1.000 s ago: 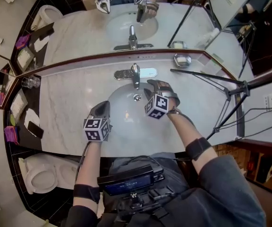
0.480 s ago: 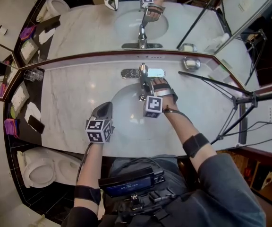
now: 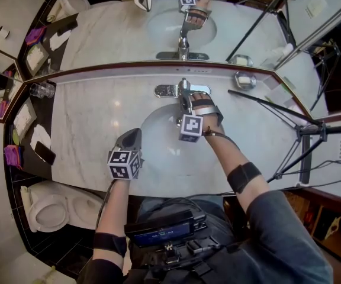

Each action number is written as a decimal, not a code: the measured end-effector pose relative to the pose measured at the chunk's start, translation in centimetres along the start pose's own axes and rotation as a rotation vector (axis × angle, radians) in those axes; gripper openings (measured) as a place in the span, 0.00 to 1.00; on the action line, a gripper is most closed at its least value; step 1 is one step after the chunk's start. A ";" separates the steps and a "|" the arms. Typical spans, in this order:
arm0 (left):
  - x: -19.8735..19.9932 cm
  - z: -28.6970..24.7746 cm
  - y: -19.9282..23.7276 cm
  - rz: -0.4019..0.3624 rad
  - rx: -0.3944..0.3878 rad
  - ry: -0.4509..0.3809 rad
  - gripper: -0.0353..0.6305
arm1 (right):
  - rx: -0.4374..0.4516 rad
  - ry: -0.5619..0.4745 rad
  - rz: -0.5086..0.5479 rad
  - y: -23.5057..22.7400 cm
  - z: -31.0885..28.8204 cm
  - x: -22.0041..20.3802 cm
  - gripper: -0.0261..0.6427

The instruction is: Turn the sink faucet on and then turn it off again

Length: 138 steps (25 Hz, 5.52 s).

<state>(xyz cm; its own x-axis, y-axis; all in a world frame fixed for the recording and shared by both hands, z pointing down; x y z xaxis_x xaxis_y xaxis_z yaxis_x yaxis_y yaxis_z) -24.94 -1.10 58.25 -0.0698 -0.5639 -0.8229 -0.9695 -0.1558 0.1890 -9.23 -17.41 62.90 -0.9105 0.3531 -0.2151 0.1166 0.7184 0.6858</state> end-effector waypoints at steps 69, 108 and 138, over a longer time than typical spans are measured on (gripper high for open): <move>4.4 -1.1 -4.7 -0.048 -0.080 -0.089 0.05 | 0.020 -0.226 -0.918 -0.7 13.4 -6.3 0.07; 4.0 -0.4 -4.6 -0.054 -0.060 -0.102 0.05 | -0.047 -0.188 -0.648 -0.6 9.7 -6.4 0.28; 1.8 -0.1 -1.9 0.003 0.001 -0.075 0.05 | 0.026 -0.069 -0.036 -1.0 0.6 -0.2 0.29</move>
<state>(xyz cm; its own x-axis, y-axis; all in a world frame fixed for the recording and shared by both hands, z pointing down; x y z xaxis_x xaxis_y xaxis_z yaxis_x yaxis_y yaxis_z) -23.18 -1.93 56.44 -0.0906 -0.5020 -0.8601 -0.9695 -0.1529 0.1913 -8.91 -17.82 61.88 -0.8850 0.3665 -0.2873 0.0954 0.7466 0.6585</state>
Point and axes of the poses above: the fingertips, and each gripper's own axes: z backward along the fingers, y to its left, x out of its top, the point moved 4 cm from there along z, backward along the fingers, and after that the axes turned 3 degrees about -y, right-handed, at the moved point
